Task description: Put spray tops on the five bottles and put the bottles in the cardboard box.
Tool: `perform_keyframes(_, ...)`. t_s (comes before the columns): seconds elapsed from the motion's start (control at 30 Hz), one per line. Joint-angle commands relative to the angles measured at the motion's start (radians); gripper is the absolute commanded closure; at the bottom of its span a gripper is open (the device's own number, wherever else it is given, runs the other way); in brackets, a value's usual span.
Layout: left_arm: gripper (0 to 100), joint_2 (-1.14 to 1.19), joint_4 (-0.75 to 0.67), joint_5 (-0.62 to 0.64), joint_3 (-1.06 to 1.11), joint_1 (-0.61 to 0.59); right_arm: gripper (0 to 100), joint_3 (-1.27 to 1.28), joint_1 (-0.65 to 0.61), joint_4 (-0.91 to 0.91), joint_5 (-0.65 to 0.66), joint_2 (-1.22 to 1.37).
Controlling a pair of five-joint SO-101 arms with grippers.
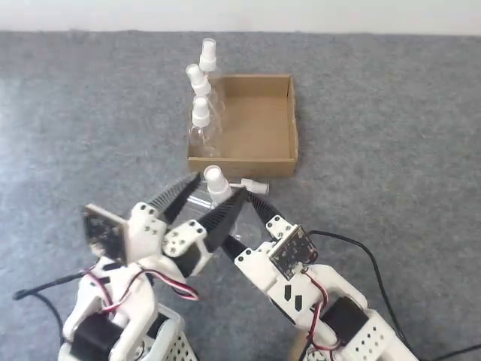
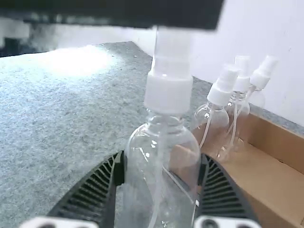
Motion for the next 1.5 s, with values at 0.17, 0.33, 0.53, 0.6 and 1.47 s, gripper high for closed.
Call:
perform_keyframes(0.17, 75, -0.009, 0.0, -0.003, -0.084, -0.127, 88.1, 0.021, 0.008, -0.018, 0.023, -0.008)
perform_keyframes(0.33, 75, -0.023, -0.003, -0.003, -0.084, -0.178, 88.1, 0.021, 0.008, -0.018, 0.023, -0.007)
perform_keyframes(0.53, 76, -0.074, 0.014, -0.002, -0.081, -0.259, 88.1, 0.021, 0.008, -0.018, 0.023, -0.007)
perform_keyframes(0.6, 76, -0.072, 0.017, -0.002, -0.074, -0.279, 88.1, 0.021, 0.008, -0.019, 0.023, -0.007)
perform_keyframes(1.47, 76, -0.074, -0.098, 0.051, 0.093, -0.327, 88.0, 0.021, 0.004, -0.127, 0.015, -0.018)
